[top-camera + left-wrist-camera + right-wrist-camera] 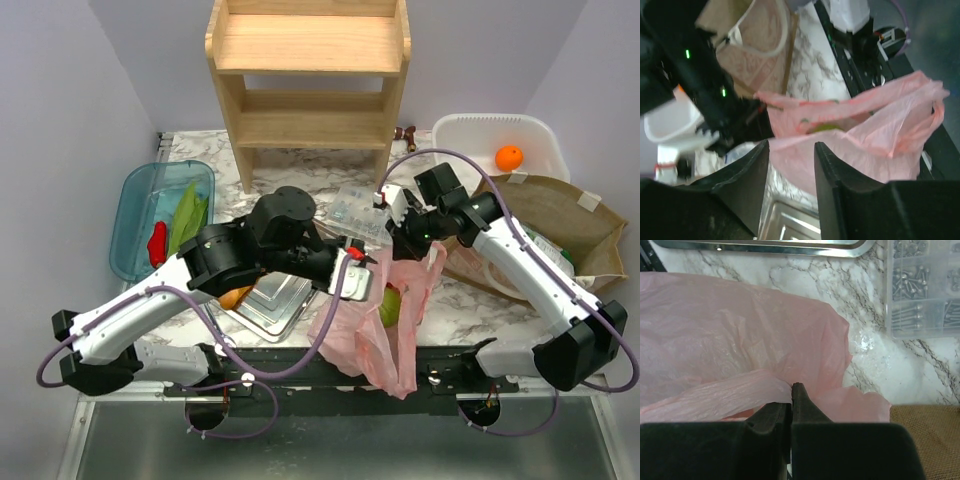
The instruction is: Untie the knot of the grocery bags and take out the mixed food
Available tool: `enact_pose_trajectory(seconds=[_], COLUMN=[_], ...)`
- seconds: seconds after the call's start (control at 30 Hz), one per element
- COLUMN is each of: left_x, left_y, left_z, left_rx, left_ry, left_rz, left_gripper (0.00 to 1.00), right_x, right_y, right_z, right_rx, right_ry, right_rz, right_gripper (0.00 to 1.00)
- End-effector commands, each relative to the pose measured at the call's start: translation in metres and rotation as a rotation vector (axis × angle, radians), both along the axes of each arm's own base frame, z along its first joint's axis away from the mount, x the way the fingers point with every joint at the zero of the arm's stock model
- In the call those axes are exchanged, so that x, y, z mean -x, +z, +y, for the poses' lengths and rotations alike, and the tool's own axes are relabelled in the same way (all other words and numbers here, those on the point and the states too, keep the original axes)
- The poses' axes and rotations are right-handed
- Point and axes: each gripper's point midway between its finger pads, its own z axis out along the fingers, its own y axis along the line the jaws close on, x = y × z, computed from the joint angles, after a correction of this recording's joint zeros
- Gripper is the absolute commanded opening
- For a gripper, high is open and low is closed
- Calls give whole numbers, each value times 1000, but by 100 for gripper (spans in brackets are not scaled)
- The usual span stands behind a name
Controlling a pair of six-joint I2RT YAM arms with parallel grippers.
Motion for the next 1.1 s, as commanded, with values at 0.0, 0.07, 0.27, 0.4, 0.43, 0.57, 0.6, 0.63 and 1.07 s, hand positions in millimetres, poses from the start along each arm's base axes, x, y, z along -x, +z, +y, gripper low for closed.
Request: enact_pose_trajectory(seconds=[0.0,0.07,0.27,0.4,0.43,0.57,0.6,0.63,1.07], left_x=[9,2,21,17,12,5,-1,-10,-52], left_y=[23,31,-10,-60,-73,-113,-124,-129,-110], left_z=[-40,-59,-82,-81,-74,-17,-1,14,35], left_rx=[56,74,-47,-217,-274,-434,-466,-483,-375], left_ry=[-75,-56,-187,-164,-142,-132,-103,-64,117], left_rz=[-24,-1,5,-7,-8,21,43,49,-123], left_gripper=[38,33,23,18,16,9,7,7,25], right_x=[-28,-35,-47,-47,-46,-32,-26,-22,3], right_y=[-1,1,9,18,20,25,28,28,12], right_z=[5,9,13,16,14,0,-3,-5,7], right_rx=[13,-1,-21,-45,-40,9,10,12,-53], right_ry=[-137,-176,-225,-223,-222,-201,-194,-180,-103], right_rz=[-5,8,-13,-19,-25,-31,-33,-34,70], right_gripper=[1,1,1,1,1,1,1,1,1])
